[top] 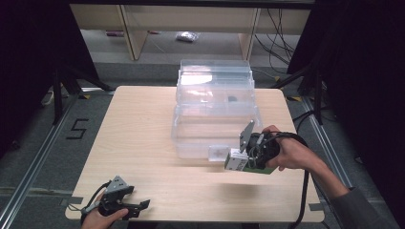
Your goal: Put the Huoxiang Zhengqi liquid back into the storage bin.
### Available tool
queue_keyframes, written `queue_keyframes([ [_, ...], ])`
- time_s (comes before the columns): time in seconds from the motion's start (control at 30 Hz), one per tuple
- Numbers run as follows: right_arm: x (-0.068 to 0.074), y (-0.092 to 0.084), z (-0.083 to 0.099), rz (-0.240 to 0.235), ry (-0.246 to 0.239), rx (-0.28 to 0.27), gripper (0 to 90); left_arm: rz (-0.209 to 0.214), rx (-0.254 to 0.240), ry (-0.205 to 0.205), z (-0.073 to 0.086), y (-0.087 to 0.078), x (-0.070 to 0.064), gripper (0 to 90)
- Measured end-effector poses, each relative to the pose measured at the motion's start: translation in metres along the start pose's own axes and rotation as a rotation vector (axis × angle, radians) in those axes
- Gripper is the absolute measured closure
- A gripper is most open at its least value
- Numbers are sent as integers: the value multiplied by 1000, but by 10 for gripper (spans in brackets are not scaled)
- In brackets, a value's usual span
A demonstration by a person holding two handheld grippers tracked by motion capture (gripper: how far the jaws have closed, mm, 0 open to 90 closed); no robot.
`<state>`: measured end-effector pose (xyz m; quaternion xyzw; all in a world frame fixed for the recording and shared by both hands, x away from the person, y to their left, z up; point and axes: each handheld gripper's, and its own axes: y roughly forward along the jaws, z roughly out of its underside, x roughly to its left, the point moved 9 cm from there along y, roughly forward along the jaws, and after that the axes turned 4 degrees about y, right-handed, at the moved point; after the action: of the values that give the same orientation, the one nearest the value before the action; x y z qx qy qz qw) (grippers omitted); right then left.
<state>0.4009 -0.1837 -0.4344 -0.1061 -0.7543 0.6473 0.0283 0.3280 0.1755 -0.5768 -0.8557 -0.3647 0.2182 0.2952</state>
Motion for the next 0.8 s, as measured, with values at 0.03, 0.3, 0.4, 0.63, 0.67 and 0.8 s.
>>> queue_keyframes([
  [0.03, -1, -2, -3, -4, -12, -8, 648, 2, -1, 2, 0, 0, 0, 149],
  [0.3, -9, -16, -14, 4, -47, -32, 649, 0, 0, 1, 0, 0, 0, 149],
  [0.4, -15, -20, -16, 6, -75, -29, 648, 0, -2, -1, 0, 0, 0, 149],
  [0.63, -25, -33, -23, 4, -65, -45, 648, 5, 11, 14, 1, -1, 1, 149],
  [0.67, -27, -34, -24, 9, -77, -54, 648, 4, 1, 2, 0, 0, 0, 149],
  [0.8, -34, -39, -26, 9, -83, -60, 648, -1, -1, -2, 0, 0, 0, 149],
])
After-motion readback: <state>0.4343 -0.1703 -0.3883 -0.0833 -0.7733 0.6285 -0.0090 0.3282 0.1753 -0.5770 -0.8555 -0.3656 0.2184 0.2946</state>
